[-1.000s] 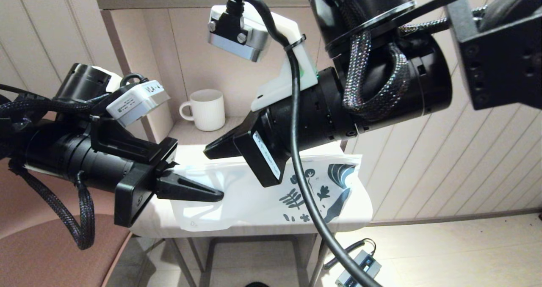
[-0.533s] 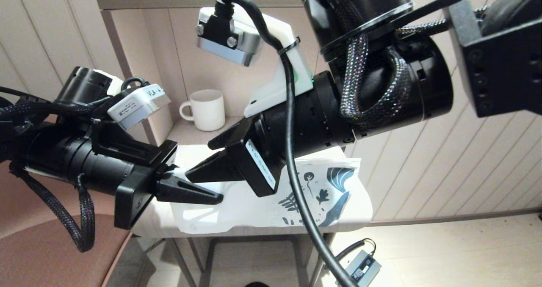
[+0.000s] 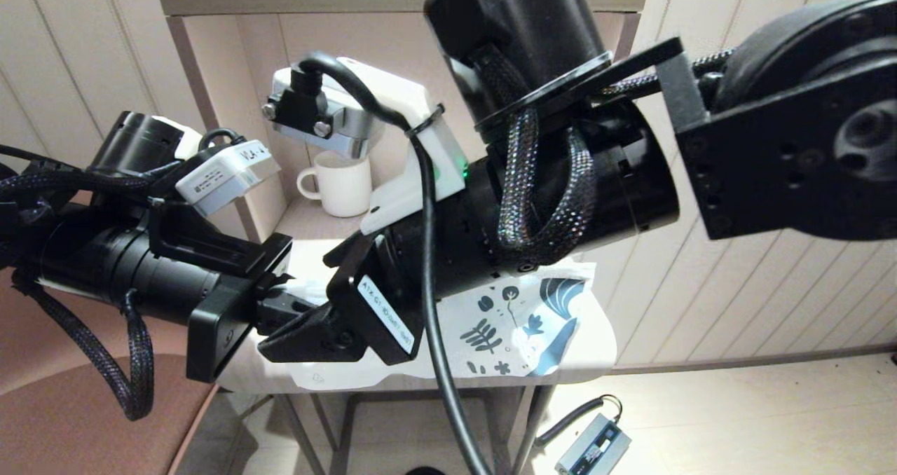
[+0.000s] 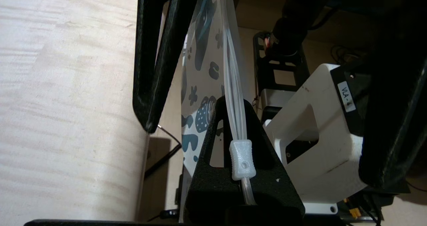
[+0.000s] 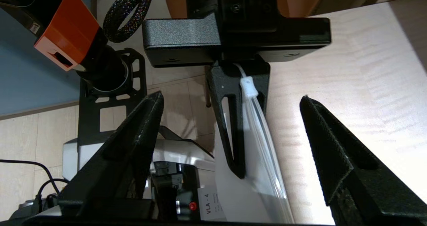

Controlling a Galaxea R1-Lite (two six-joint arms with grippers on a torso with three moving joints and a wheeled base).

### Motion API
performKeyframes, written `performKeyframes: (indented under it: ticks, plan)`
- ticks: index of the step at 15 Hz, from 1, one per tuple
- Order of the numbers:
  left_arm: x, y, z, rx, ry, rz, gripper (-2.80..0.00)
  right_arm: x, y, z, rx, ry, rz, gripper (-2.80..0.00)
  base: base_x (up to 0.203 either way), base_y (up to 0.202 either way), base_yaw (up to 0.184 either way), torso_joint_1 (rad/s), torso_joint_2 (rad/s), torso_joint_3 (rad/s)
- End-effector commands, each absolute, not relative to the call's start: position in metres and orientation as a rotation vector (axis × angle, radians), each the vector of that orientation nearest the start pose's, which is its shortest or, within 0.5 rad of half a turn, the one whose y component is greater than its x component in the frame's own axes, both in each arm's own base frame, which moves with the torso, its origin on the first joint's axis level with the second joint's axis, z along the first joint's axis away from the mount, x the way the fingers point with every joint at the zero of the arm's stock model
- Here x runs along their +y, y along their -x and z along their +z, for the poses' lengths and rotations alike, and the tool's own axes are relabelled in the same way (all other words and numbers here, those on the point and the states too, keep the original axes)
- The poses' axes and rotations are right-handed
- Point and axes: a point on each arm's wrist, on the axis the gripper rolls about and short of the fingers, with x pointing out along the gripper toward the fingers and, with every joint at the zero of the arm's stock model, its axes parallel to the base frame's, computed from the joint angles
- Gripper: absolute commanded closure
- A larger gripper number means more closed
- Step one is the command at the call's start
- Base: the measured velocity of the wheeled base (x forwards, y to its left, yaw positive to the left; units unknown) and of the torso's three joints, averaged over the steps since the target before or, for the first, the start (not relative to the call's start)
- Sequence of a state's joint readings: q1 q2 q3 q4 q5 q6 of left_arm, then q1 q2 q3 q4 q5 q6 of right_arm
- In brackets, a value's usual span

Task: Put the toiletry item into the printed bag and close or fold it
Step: Close the strorage bag and place it on the desk

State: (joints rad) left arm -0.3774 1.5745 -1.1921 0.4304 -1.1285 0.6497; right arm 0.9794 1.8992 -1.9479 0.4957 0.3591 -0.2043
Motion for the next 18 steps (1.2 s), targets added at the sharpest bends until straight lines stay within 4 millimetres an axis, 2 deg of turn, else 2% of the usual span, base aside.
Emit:
performKeyframes:
  ticks: [1, 9, 18]
  plan:
    - [-0.1119, -0.2271, 0.2396, 0.33, -0.17, -1.604, 0.0, 0.308, -0.1956, 0.3203, 0.319, 0.317, 1.364, -2.8, 0.0, 0.0, 0.0, 0.0, 0.0, 0.0]
    - [-0.1143, -0.2278, 0.2375, 0.336, -0.17, -1.612, 0.0, 0.3007, -0.1962, 0.3292, 0.299, 0.286, 1.343, -2.8, 0.0, 0.0, 0.0, 0.0, 0.0, 0.0]
    - [-0.114, -0.227, 0.2379, 0.335, -0.171, -1.611, 0.0, 0.303, -0.1978, 0.325, 0.315, 0.291, 1.343, -2.8, 0.0, 0.0, 0.0, 0.0, 0.0, 0.0]
